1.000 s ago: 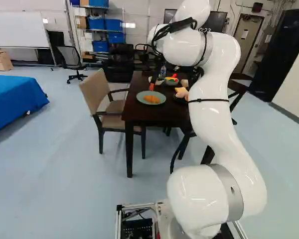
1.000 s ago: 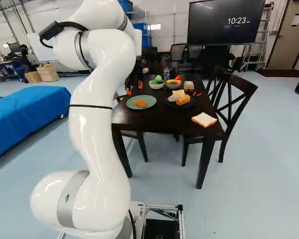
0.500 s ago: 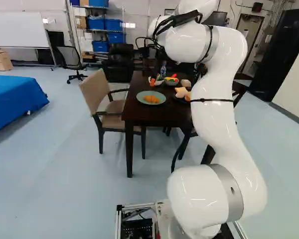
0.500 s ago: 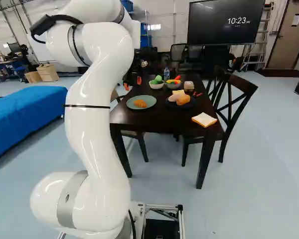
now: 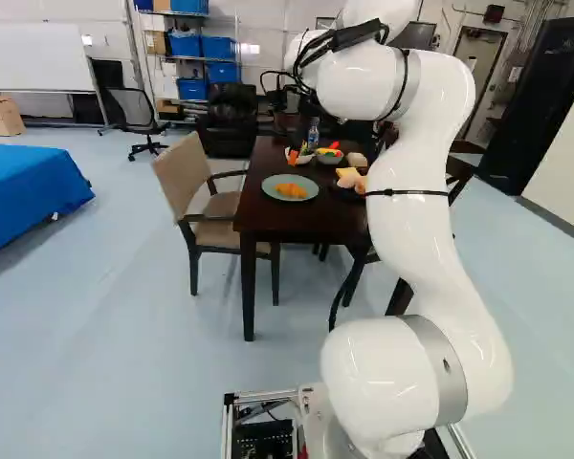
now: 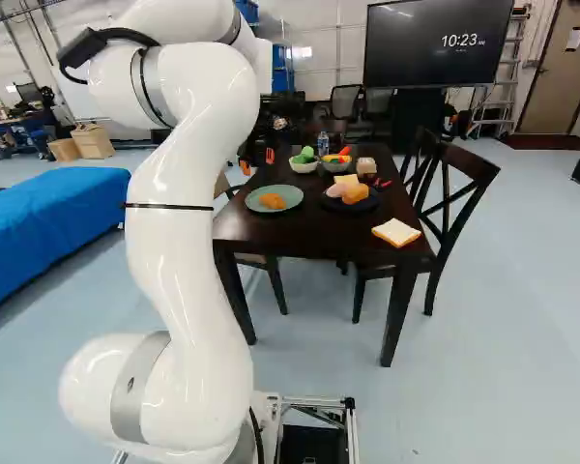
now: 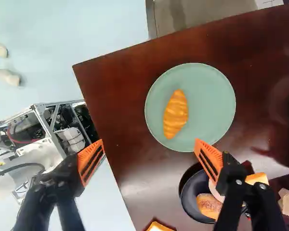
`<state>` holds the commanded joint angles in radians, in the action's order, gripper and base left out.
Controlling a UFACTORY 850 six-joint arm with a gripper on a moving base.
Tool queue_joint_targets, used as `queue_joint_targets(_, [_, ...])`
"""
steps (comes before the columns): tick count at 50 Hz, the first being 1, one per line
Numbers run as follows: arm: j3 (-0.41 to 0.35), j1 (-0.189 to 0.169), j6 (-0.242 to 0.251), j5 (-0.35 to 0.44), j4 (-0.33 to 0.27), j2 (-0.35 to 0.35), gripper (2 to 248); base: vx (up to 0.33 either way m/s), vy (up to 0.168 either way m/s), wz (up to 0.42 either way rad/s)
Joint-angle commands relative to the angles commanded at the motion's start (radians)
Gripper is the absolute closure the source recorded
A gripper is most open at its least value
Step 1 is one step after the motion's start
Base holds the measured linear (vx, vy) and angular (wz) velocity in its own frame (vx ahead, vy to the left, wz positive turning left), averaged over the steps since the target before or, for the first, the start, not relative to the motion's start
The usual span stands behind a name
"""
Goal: Move the croissant to the empty plate
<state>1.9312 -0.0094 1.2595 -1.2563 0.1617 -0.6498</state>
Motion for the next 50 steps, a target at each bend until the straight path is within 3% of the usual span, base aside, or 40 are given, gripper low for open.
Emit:
queue_joint_targets(25, [-0.057,0.0,-0.039,0.066,-0.005,0.029,3,0.0,0.0,0.0])
queue_joint_targets(50, [-0.174,0.001,-0.119,0.201,-0.015,0.088,3,0.0,0.0,0.0])
